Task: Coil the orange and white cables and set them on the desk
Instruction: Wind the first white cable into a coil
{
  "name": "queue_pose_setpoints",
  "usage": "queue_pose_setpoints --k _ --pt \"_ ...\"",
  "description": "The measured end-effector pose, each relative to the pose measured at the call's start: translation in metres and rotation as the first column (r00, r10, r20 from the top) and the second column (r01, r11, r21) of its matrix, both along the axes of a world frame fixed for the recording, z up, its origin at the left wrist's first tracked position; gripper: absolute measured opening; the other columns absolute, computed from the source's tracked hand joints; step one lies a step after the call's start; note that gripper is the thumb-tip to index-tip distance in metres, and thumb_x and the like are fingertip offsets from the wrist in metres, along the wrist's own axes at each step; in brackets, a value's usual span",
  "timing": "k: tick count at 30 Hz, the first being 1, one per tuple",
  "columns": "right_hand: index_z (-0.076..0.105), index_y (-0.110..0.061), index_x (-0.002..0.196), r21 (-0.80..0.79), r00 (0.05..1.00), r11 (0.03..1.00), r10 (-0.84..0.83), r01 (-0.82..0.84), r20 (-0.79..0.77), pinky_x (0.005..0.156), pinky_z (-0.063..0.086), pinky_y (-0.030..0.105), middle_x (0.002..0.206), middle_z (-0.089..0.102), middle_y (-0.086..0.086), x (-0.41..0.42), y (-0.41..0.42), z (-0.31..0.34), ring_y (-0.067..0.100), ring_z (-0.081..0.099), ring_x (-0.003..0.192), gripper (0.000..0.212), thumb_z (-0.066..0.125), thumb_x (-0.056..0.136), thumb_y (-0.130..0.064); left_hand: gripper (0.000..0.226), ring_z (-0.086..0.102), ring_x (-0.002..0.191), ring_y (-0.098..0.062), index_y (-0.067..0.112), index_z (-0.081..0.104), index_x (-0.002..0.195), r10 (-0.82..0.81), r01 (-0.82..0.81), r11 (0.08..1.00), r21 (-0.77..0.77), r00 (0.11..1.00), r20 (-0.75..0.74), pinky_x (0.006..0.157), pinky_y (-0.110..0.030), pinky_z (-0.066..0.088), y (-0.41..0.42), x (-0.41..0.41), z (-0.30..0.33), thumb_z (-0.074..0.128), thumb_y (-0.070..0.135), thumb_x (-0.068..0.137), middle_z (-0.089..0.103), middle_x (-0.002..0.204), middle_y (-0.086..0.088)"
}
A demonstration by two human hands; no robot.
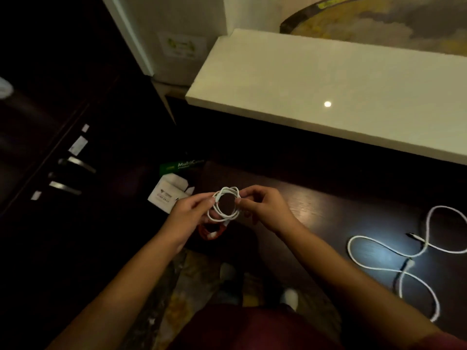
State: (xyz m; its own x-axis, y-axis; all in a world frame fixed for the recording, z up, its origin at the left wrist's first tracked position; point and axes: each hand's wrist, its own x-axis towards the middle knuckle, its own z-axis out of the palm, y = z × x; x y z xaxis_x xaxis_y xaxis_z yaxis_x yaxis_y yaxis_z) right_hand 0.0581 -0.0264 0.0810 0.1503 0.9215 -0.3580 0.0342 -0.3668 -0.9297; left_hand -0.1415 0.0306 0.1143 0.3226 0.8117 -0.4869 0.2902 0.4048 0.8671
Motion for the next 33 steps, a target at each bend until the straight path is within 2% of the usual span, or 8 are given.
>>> queue_pose_setpoints --k 4,9,12,14,21,24,30,33 --pt "0.073 -0.023 0.088 -0.086 0.998 0.996 0.033 -0.029 0.046 0.062 0.055 0.030 0.075 0.074 0.006 -0.036 0.030 -0.038 0.012 0.069 0.066 0.010 0.082 0.083 -0.027 0.020 0.070 0.103 -0.033 0.012 0.071 0.115 0.000 -0.003 0.998 -0.058 0.998 -0.067 0.088 -0.045 0.058 0.030 -0.033 -0.035 0.057 0.010 0.100 0.072 0.113 -0.022" --pt "0.072 -0.028 0.084 -0.173 0.993 0.983 0.075 -0.059 0.087 0.059 0.050 0.017 0.064 0.071 -0.008 -0.062 0.038 -0.068 -0.002 0.065 0.056 0.013 0.081 0.086 -0.020 0.019 0.070 0.093 -0.029 0.007 0.068 0.116 -0.036 0.018 0.979 -0.203 0.996 -0.086 0.069 -0.034 0.063 0.045 -0.059 -0.068 0.056 0.009 0.101 0.069 0.115 -0.026" --pt "0.074 -0.023 0.091 -0.225 0.988 0.972 0.093 -0.063 0.126 0.060 0.050 0.016 0.073 0.073 -0.004 -0.066 0.030 -0.077 -0.002 0.065 0.060 0.006 0.079 0.088 -0.021 0.025 0.070 0.097 -0.030 0.002 0.066 0.123 -0.045 0.017 0.970 -0.241 0.993 -0.112 0.073 -0.037 0.064 0.039 -0.062 -0.084 0.057 0.010 0.101 0.069 0.117 -0.024" --pt "0.076 -0.020 0.096 -0.274 0.986 0.961 0.076 -0.034 0.145 0.066 0.055 0.023 0.082 0.077 0.003 -0.070 0.030 -0.087 0.007 0.069 0.068 0.008 0.078 0.089 -0.021 0.025 0.070 0.101 -0.032 0.003 0.065 0.123 -0.072 0.039 0.958 -0.286 0.992 -0.106 0.076 -0.040 0.064 0.042 -0.064 -0.095 0.058 0.012 0.101 0.069 0.116 -0.020" --pt "0.076 -0.019 0.104 -0.326 0.987 0.945 0.028 0.026 0.158 0.061 0.057 0.027 0.092 0.079 0.008 -0.071 0.027 -0.091 0.021 0.076 0.079 0.014 0.076 0.090 -0.022 0.021 0.069 0.090 -0.020 0.011 0.065 0.118 -0.141 0.105 0.966 -0.236 0.979 -0.144 0.072 -0.034 0.062 0.050 -0.056 -0.112 0.061 0.008 0.098 0.069 0.102 -0.006" --pt "0.075 -0.018 0.106 -0.353 0.983 0.936 0.054 0.011 0.175 0.052 0.054 0.022 0.093 0.079 0.005 -0.074 0.028 -0.089 0.014 0.073 0.072 0.015 0.075 0.092 -0.023 0.019 0.069 0.093 -0.023 0.015 0.067 0.116 -0.198 0.162 0.969 -0.188 0.960 -0.196 0.071 -0.033 0.059 0.052 -0.059 -0.118 0.062 0.011 0.098 0.070 0.106 -0.009" --pt "0.073 -0.016 0.108 -0.382 0.980 0.924 0.058 0.021 0.192 0.055 0.055 0.022 0.096 0.078 0.007 -0.077 0.028 -0.092 0.019 0.075 0.080 0.020 0.075 0.092 -0.026 0.023 0.065 0.086 -0.009 0.014 0.064 0.121 -0.242 0.210 0.966 -0.154 0.941 -0.236 0.064 -0.025 0.055 0.053 -0.064 -0.122 0.062 0.019 0.099 0.066 0.102 0.003" --pt "0.073 -0.018 0.110 -0.401 0.976 0.916 0.065 0.024 0.207 0.060 0.059 0.027 0.097 0.078 0.005 -0.075 0.029 -0.094 0.020 0.076 0.084 0.023 0.076 0.090 -0.029 0.025 0.065 0.087 -0.011 0.012 0.065 0.122 -0.259 0.231 0.963 -0.141 0.936 -0.239 0.064 -0.023 0.054 0.054 -0.062 -0.119 0.062 0.020 0.099 0.066 0.098 0.007"
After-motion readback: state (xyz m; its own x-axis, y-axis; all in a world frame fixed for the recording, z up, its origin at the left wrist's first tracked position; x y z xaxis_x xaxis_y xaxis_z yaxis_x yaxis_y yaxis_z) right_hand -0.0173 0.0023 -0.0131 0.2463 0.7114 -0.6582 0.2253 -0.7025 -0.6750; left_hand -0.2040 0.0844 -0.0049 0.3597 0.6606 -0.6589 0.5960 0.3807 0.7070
